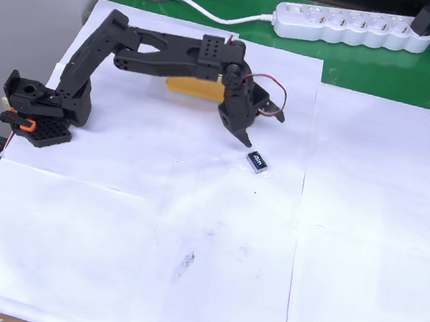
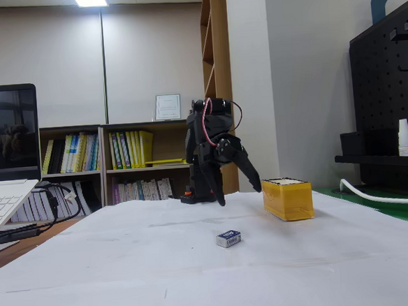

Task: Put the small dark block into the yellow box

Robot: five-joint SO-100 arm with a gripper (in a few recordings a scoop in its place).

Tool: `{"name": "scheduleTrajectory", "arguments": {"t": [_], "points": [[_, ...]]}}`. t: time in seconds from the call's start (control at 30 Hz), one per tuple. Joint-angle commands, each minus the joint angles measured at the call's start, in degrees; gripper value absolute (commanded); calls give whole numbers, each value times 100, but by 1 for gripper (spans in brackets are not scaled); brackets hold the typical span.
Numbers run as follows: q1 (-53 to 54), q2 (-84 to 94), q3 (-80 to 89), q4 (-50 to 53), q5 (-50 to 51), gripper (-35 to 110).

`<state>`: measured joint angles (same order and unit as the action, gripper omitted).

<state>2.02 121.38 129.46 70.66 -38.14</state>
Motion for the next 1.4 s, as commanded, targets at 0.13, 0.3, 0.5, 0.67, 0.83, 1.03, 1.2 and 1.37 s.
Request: {"name": "scheduleTrajectory", "arguments": {"t": [0.13,0.3,0.5,0.67,0.83,1.03,1.2,1.37], "points": [[246,387,738,-316,-202,32],[220,536,738,-369,-211,32],[97,686,729,-545,-229,32],[0,870,773,-633,-281,28],[-44,949,782,-650,-281,25],[-62,1046,853,-659,-255,16],[-53,1081,888,-659,-255,10],[-53,1063,879,-659,-308,2]]}}
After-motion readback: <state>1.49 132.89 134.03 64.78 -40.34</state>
